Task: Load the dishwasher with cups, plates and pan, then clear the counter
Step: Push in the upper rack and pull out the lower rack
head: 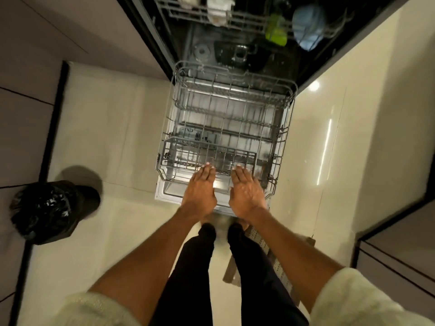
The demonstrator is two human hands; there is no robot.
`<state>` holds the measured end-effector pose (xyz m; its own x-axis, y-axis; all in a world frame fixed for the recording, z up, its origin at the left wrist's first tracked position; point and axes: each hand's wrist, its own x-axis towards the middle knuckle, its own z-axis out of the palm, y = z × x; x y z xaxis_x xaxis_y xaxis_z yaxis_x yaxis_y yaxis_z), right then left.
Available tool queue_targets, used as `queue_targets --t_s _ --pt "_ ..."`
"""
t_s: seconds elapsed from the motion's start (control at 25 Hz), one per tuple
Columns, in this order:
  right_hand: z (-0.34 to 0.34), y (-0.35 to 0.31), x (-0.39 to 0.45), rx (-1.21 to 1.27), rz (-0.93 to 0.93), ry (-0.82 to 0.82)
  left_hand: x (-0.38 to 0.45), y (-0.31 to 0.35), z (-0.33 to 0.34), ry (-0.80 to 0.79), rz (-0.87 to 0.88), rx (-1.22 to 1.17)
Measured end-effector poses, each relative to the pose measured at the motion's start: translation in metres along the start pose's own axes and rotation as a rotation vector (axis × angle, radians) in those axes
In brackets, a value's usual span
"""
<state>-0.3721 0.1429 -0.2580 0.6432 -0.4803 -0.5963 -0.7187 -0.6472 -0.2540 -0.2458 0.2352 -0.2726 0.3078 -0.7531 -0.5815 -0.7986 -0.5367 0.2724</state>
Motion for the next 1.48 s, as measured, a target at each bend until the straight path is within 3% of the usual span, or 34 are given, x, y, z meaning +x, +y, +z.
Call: queue_targets --t_s 0.24,0.44,0.6,0.76,0.92,1.16,1.48 --pt "-0.042 -0.085 -0.032 0.041 0.013 0.08 -0.059 -0.021 -0.067 0.09 0.004 -0.068" --pt "-0.079 -0.206 -0.038 0.046 0.045 0.184 -0.112 -0.113 -0.14 0.22 0.082 -0.037" --pt "-0.108 -0.333 -0.028 0.017 -0.046 0.278 -0.166 -0.208 -0.214 0.359 0.06 -0.043" --pt "-0.146 -0.466 -0.006 0.013 -0.255 0.372 -0.217 -0.305 -0.287 0.529 -0.053 -0.069" --pt "-0.188 -0.555 0.016 -0.034 -0.39 0.422 -0.243 -0.376 -0.343 0.657 -0.142 -0.095" --pt "-0.243 -0.645 0.079 -0.067 -0.486 0.489 -0.235 -0.473 -0.409 0.77 -0.213 -0.089" --pt "-0.344 -0.733 0.203 -0.063 -0.522 0.555 -0.148 -0.575 -0.548 0.754 -0.201 -0.042"
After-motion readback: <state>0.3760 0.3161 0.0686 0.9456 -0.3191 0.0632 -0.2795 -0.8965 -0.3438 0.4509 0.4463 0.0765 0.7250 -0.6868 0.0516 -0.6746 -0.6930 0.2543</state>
